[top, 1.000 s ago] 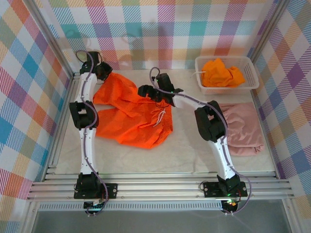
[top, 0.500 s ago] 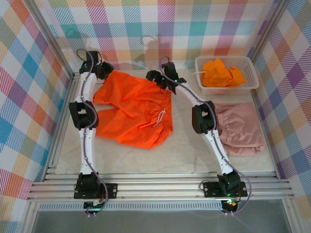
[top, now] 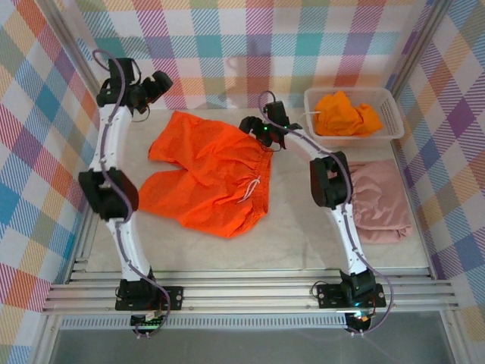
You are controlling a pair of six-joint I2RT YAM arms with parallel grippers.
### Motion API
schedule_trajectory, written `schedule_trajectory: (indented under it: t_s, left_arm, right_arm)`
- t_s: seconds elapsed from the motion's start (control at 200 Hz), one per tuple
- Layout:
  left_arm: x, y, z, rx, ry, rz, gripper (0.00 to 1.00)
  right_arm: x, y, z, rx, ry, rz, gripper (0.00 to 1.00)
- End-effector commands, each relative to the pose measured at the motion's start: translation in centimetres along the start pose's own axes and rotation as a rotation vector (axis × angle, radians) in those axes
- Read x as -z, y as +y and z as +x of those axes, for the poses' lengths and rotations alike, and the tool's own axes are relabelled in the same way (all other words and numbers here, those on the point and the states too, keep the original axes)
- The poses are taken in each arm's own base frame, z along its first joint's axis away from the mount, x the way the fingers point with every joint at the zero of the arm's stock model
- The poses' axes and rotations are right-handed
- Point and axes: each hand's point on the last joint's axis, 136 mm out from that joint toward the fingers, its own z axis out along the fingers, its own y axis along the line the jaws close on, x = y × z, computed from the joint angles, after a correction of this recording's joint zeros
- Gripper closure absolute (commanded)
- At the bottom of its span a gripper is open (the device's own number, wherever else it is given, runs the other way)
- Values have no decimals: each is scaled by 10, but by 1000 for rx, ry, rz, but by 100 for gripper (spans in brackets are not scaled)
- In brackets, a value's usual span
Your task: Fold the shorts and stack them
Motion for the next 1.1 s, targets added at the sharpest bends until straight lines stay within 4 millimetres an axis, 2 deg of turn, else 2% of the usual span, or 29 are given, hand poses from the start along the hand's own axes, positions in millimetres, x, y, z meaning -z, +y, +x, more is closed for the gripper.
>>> schedule_trajectory:
  t_s: [0.0, 0.075, 0.165, 0.305, 0.395, 0.505, 0.63, 0.8, 1.005, 1.095]
  left_arm:
    - [39, 19, 21, -6, -53, -68, 0]
    - [60, 40, 56, 30, -31, -103, 0]
    - [75, 74, 102, 88, 13, -176, 0]
    - [99, 146, 172, 208, 80, -419, 0]
    - [108, 175, 208, 265, 115, -505, 2]
    - [120, 208, 242, 307, 135, -618, 6]
    - [110, 218, 266, 320, 176, -598, 9]
    - [85, 221, 285, 337, 250, -561, 15]
    - [57, 223, 286, 320, 288, -542, 33]
    - [48, 221, 284, 319, 300, -538, 48]
  right_arm:
    - [64, 68, -25, 133, -119, -131, 18]
    - [83, 72, -5, 157, -101, -132, 18]
    - [98, 75, 28, 191, -57, -137, 17]
    - [110, 75, 91, 238, 54, -127, 17]
    - [110, 58, 120, 237, 100, -83, 17]
    - [99, 30, 143, 189, 154, -37, 17]
    - [85, 10, 154, 177, 188, 5, 17]
    - [68, -5, 152, 170, 212, 56, 17]
    - [55, -21, 140, 123, 211, 84, 17]
    - [48, -25, 137, 106, 220, 91, 17]
